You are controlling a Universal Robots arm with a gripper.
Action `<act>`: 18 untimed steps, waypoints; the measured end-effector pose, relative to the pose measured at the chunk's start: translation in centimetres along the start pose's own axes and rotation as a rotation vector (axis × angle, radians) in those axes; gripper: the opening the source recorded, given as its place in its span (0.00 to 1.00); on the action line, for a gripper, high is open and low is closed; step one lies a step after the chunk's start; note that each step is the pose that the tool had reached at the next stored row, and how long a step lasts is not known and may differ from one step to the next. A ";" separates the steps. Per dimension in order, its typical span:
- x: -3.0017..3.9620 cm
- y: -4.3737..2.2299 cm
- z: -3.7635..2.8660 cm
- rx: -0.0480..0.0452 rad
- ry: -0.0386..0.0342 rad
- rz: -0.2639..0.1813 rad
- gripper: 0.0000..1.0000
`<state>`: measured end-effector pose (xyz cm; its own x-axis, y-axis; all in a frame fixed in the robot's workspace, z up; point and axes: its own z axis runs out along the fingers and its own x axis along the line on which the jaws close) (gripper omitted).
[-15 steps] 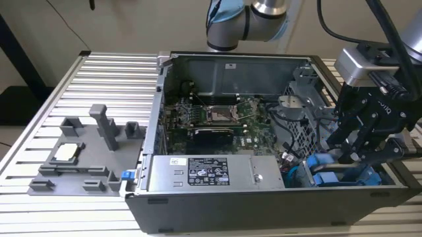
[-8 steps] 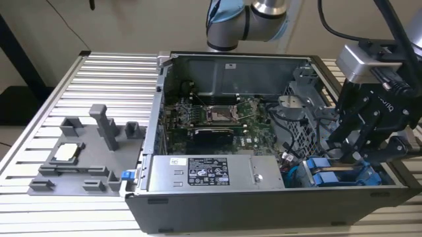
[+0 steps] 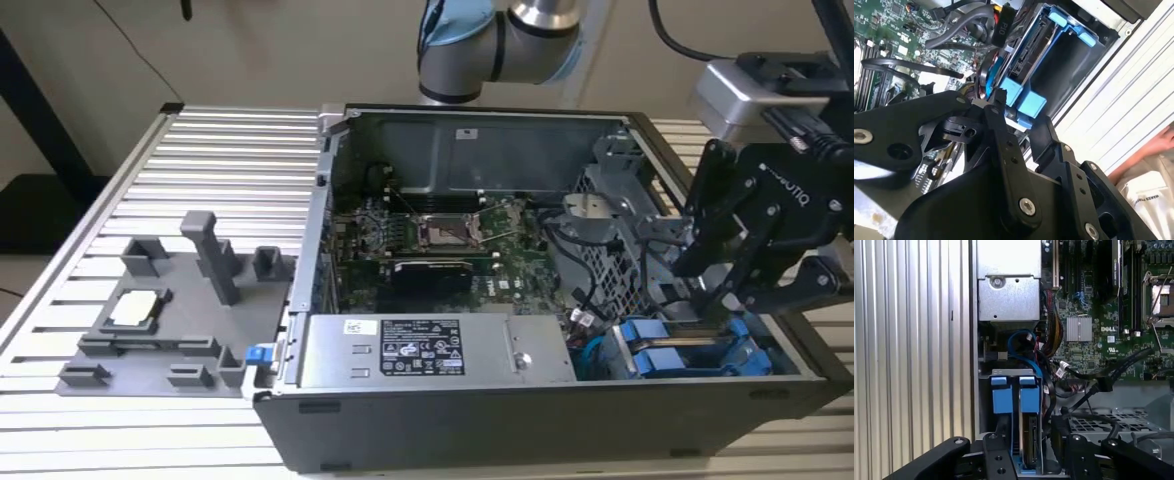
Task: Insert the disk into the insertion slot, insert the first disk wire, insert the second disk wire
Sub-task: 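Insert the disk into the insertion slot, then insert the first disk wire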
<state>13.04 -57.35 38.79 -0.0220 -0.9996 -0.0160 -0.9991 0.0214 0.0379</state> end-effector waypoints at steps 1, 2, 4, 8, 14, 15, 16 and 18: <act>0.00 0.00 0.01 0.0057 -0.0113 -0.001 0.47; 0.00 0.01 0.01 0.0114 -0.0282 -0.001 0.47; -0.01 0.01 0.00 0.0216 -0.0643 -0.003 0.47; 0.00 0.02 0.00 0.0423 -0.1357 -0.006 0.47; 0.02 -0.28 -0.01 0.0594 -0.1948 -0.022 0.47; 0.02 -0.47 -0.01 0.0592 -0.1947 -0.024 0.47; 0.02 -0.71 -0.02 0.0590 -0.1948 -0.026 0.47; 0.01 -1.25 -0.03 0.0582 -0.1949 -0.031 0.47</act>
<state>14.29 -57.38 38.77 0.0078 -0.9778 -0.2095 -0.9997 -0.0030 -0.0234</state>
